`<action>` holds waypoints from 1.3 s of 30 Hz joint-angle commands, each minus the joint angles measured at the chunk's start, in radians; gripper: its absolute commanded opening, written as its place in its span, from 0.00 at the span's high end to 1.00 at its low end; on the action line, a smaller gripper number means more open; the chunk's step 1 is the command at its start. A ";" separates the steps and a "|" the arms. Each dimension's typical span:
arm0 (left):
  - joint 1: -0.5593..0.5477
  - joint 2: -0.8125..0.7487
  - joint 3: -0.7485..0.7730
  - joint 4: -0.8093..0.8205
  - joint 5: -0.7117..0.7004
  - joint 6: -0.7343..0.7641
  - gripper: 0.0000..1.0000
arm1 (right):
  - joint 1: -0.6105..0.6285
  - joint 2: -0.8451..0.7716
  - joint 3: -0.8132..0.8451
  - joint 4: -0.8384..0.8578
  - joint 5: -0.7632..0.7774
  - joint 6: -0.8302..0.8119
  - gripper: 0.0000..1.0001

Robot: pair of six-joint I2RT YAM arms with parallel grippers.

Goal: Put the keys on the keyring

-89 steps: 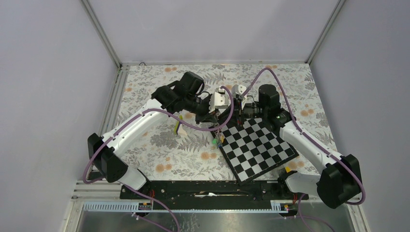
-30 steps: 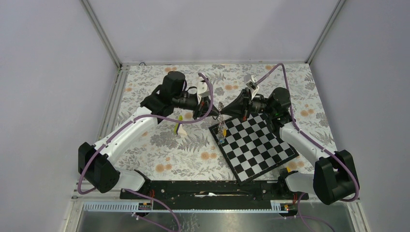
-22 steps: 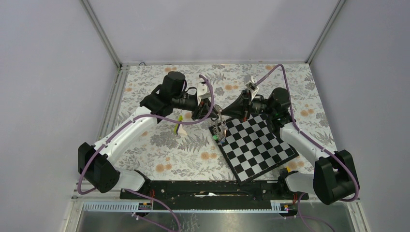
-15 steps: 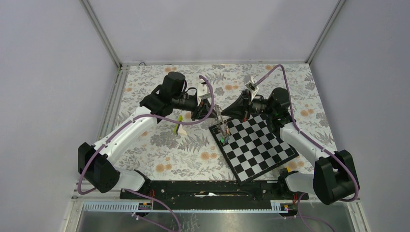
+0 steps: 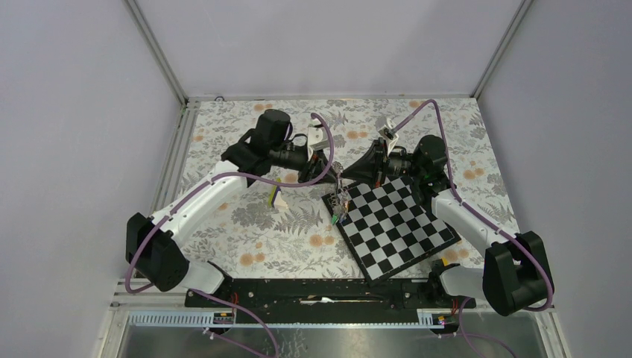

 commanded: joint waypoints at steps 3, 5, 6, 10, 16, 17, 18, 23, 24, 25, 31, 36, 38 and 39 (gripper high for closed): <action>-0.011 0.007 0.046 0.073 0.071 -0.047 0.77 | -0.004 -0.027 0.005 0.052 0.005 -0.012 1.00; -0.011 0.006 0.044 0.077 0.083 -0.054 0.77 | -0.003 -0.029 0.005 0.051 0.005 -0.013 1.00; -0.012 0.003 0.040 0.083 0.090 -0.060 0.77 | -0.004 -0.029 0.004 0.049 0.005 -0.015 1.00; -0.014 -0.001 0.028 0.103 0.102 -0.077 0.82 | -0.004 -0.029 0.003 0.043 0.008 -0.020 1.00; -0.015 -0.002 0.020 0.102 0.093 -0.076 0.94 | -0.004 -0.036 0.002 0.038 0.008 -0.023 1.00; -0.015 -0.004 0.019 0.104 0.089 -0.073 0.96 | -0.004 -0.037 0.002 0.036 0.009 -0.025 1.00; -0.015 -0.006 0.019 0.103 0.083 -0.070 0.99 | -0.004 -0.039 0.000 0.032 0.009 -0.029 1.00; -0.015 -0.014 0.026 0.078 0.038 -0.043 1.00 | -0.005 -0.050 0.001 -0.042 0.008 -0.110 1.00; -0.016 -0.014 0.036 0.063 0.030 -0.031 1.00 | -0.004 -0.052 0.002 -0.074 0.008 -0.135 0.98; -0.017 -0.012 0.049 0.043 0.013 -0.015 1.00 | -0.005 -0.054 0.004 -0.098 0.009 -0.164 0.96; -0.083 0.031 0.183 -0.224 -0.188 0.195 1.00 | -0.005 -0.079 0.044 -0.295 0.002 -0.371 0.76; -0.133 0.066 0.275 -0.385 -0.298 0.293 1.00 | -0.005 -0.104 0.098 -0.492 0.008 -0.563 0.69; -0.152 0.073 0.294 -0.415 -0.331 0.304 1.00 | -0.005 -0.109 0.102 -0.505 -0.005 -0.573 0.67; -0.161 0.075 0.300 -0.423 -0.343 0.307 1.00 | -0.004 -0.110 0.101 -0.505 -0.011 -0.573 0.66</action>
